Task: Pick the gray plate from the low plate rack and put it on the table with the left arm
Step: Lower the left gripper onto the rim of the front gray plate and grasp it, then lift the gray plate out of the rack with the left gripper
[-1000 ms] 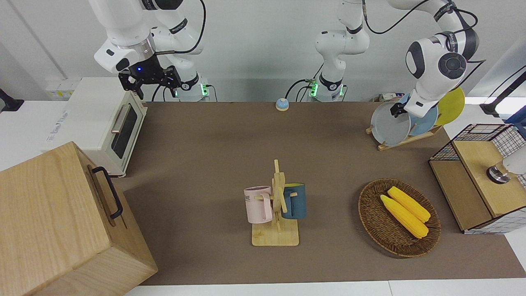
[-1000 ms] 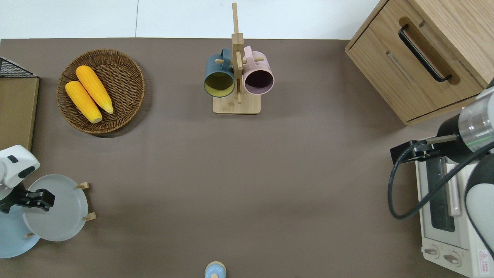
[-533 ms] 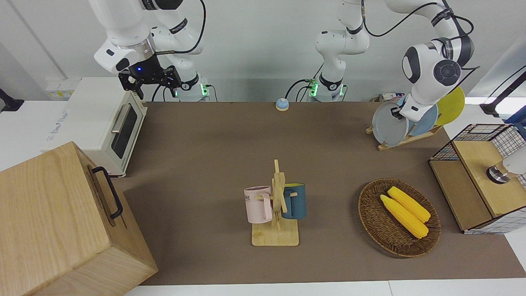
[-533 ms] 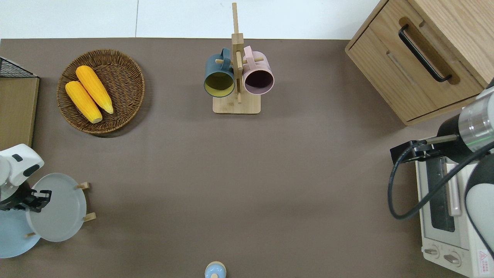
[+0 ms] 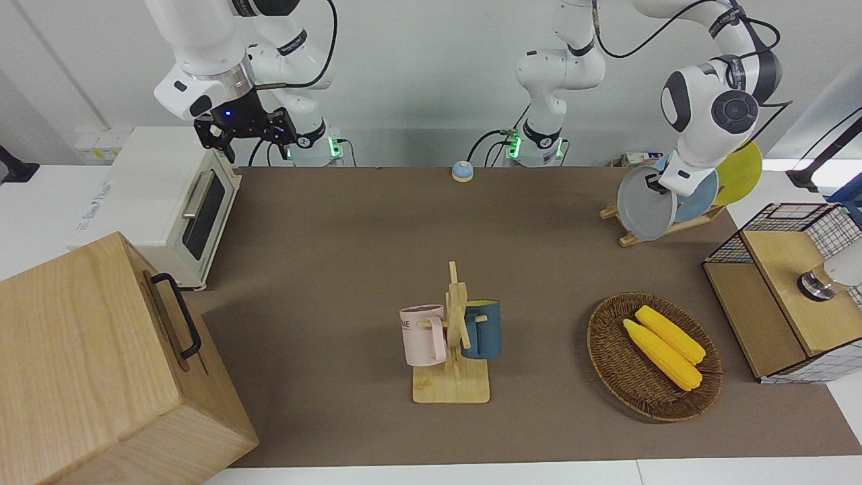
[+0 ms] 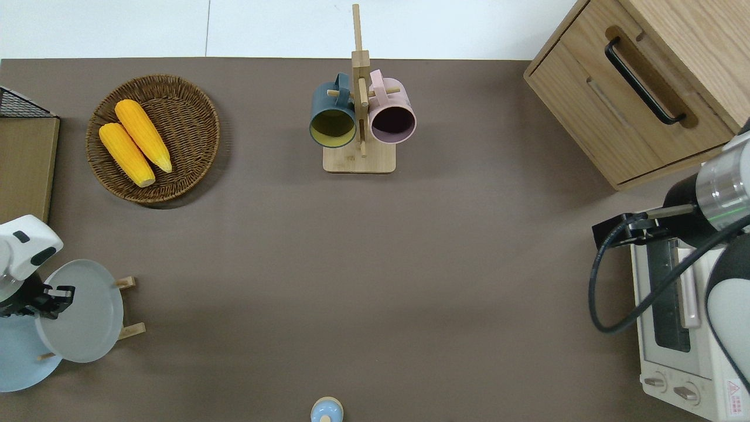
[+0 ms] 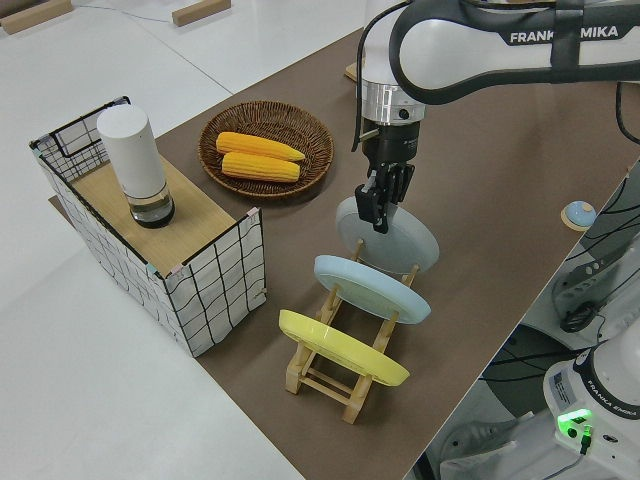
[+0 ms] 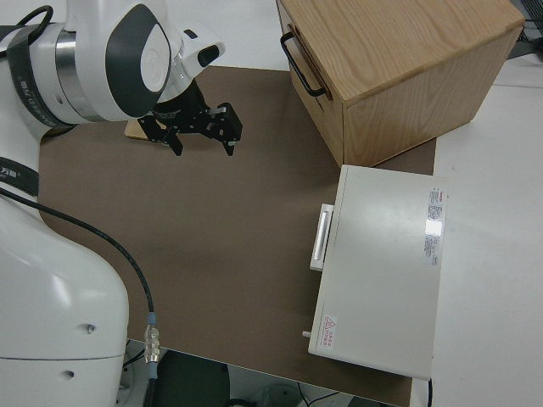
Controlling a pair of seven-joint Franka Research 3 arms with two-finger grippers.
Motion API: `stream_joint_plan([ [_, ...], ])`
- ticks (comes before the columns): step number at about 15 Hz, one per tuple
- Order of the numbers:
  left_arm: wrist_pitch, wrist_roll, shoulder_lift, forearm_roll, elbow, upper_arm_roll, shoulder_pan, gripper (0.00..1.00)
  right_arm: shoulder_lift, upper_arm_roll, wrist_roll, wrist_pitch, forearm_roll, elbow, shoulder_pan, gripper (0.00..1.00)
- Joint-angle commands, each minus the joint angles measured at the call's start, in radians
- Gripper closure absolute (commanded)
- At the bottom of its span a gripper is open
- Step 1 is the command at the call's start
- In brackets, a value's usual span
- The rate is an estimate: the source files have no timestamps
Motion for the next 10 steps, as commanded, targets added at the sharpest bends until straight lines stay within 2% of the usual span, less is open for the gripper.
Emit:
stream_joint_plan([
  [1,-0.016,0.011,-0.002,0.106,0.047,0.018,-0.002,1.0,-0.002,0.023,0.013,-0.014,-0.007,0.01,-0.026,0.017],
  [5,-0.107,0.016,-0.014,0.071,0.124,0.005,-0.002,1.0,-0.002,0.023,0.013,-0.014,-0.007,0.01,-0.026,0.017],
  [9,-0.166,0.002,-0.016,-0.095,0.141,-0.007,-0.004,1.0,-0.002,0.023,0.013,-0.014,-0.007,0.01,-0.026,0.017],
  [10,-0.197,-0.004,-0.02,-0.162,0.157,-0.01,-0.004,1.0,-0.002,0.023,0.013,-0.014,-0.007,0.01,-0.026,0.017],
])
